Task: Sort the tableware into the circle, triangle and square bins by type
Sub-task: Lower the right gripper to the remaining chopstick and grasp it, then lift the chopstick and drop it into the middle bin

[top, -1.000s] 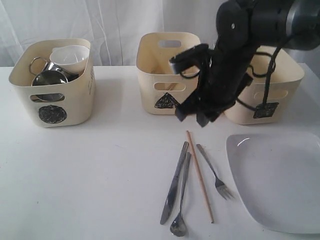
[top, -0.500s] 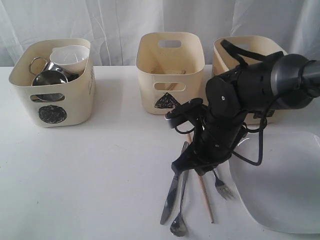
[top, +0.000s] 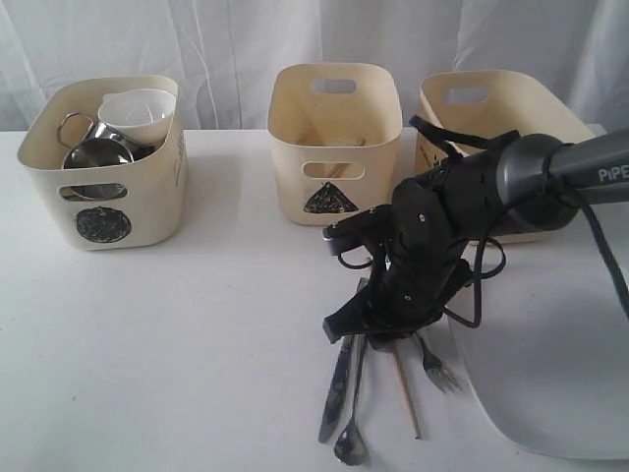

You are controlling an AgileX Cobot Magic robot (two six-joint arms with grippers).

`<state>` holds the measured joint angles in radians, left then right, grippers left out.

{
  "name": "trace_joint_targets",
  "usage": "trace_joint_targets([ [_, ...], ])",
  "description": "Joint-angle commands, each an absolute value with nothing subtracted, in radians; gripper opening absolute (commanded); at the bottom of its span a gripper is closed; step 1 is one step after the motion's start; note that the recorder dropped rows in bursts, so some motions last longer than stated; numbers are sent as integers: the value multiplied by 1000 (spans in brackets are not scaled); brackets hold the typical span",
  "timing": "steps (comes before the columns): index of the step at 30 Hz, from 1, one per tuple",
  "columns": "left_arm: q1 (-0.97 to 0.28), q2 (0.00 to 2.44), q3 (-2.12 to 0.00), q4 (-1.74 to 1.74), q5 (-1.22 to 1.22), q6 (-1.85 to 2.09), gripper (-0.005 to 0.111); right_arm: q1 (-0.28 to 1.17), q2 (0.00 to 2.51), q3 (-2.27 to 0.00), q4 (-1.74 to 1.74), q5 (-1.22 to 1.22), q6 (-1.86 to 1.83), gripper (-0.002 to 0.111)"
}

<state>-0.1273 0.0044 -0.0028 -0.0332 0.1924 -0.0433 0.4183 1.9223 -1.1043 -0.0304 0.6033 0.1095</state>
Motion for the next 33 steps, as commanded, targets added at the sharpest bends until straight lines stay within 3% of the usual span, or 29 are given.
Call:
trace_joint_targets([
  [1,-124,0,0,-43,194,-49,0,418,1946,-1096,-38,593,114,36],
  [4,-124,0,0,-43,194,-49,0,418,1954,-1096,-38,593,114,32],
  [10,-124,0,0,-43,194,-49,0,418,1948,-1096,-36,586,136,0],
  [23,-124,0,0,-43,194,-49,0,418,1673,-943,28,462,135,0],
  [33,-124,0,0,-43,194,-49,0,374,1471,-986,121,-35,197,0],
])
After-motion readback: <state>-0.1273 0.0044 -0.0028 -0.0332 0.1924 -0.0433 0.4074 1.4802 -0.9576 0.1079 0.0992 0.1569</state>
